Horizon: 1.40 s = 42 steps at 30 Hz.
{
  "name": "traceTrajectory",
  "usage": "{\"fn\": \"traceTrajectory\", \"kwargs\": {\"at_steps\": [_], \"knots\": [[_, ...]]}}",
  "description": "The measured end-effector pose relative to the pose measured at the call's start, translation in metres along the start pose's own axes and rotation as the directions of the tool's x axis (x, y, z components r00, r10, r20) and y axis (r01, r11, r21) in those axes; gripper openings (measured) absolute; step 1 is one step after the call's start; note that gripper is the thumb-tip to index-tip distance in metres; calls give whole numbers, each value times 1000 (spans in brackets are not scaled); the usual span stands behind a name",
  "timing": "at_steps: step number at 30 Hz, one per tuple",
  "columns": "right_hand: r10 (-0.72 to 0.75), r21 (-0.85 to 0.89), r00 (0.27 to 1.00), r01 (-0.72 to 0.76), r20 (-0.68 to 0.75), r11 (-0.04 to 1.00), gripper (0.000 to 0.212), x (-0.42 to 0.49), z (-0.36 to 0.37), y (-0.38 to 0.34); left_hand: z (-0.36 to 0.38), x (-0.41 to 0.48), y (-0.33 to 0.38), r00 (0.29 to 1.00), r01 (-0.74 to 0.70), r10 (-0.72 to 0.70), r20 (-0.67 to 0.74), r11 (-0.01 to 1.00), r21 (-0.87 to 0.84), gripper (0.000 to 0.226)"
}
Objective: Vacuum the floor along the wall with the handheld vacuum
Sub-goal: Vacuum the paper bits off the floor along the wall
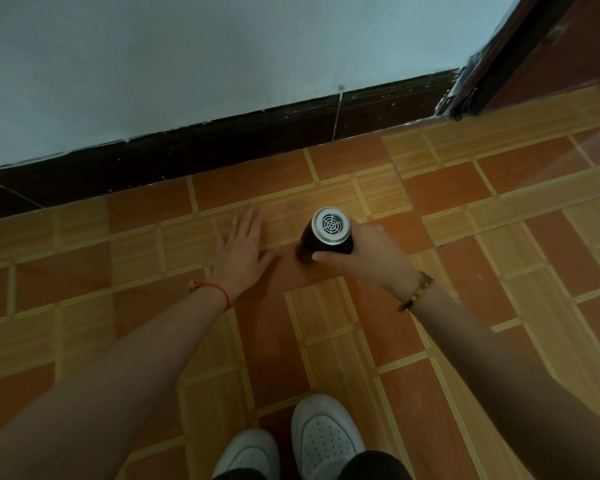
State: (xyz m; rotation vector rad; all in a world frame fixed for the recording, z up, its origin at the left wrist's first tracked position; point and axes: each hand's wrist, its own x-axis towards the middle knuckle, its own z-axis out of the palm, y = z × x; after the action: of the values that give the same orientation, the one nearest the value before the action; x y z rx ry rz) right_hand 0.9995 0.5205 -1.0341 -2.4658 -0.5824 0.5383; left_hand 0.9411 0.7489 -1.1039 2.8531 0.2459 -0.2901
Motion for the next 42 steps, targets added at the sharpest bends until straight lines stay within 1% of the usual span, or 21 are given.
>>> {"fn": "traceTrajectory", "kwargs": {"at_steps": [3, 8, 10, 12, 15, 18, 20, 23, 25, 28, 31, 33, 36, 39, 42], "knots": [[6, 7, 999, -6, -42, 1000, 74, 16, 7, -12, -3, -7, -20, 998, 55, -55, -1, 998, -3, 81], [29, -8, 985, -31, -167, 999, 70, 47, 15, -30, -13, -27, -57, 990, 139, -140, -3, 990, -16, 80], [3, -11, 986, -5, -168, 1000, 72, 58, 22, -40, -17, -35, -71, 984, 180, -180, -9, 984, -7, 80], [-28, 4, 994, 29, -108, 1000, 75, 66, 31, -52, -19, -44, -85, 977, 214, -214, -18, 977, 1, 80], [-100, 42, 995, 100, 6, 994, 73, 70, 49, -73, -18, -58, -100, 957, 287, -288, -26, 957, -41, 83], [-183, 84, 979, 175, 92, 981, 73, 70, 68, -94, -13, -71, -112, 933, 356, -358, -31, 933, -49, 90], [-210, 94, 969, 198, 134, 976, 76, 70, 78, -105, -7, -79, -120, 921, 386, -389, -31, 920, -64, 92], [-208, 98, 969, 196, 134, 976, 74, 77, 87, -115, -5, -90, -127, 907, 416, -419, -39, 907, -63, 90], [-206, 77, 975, 200, 85, 977, 73, 86, 87, -120, -6, -95, -130, 895, 442, -445, -44, 895, -56, 89], [-208, 40, 978, 207, 23, 977, 82, 100, 87, -129, -9, -102, -136, 878, 472, -476, -46, 878, -72, 88], [-218, 19, 976, 218, 15, 976, 87, 108, 92, -140, -8, -110, -145, 869, 486, -492, -48, 868, -102, 87], [-240, 26, 970, 239, 42, 971, 85, 110, 97, -148, -7, -115, -150, 860, 501, -509, -43, 856, -127, 88], [-292, 84, 950, 284, 112, 955, 78, 106, 112, -160, -7, -123, -157, 844, 522, -534, -59, 841, -141, 88], [-351, 125, 911, 331, 216, 935, 74, 99, 125, -172, -6, -133, -165, 829, 543, -555, -62, 827, -146, 87], [-403, 137, 868, 379, 290, 915, 74, 99, 130, -182, -7, -144, -172, 805, 578, -589, -71, 805, -134, 88]]}}
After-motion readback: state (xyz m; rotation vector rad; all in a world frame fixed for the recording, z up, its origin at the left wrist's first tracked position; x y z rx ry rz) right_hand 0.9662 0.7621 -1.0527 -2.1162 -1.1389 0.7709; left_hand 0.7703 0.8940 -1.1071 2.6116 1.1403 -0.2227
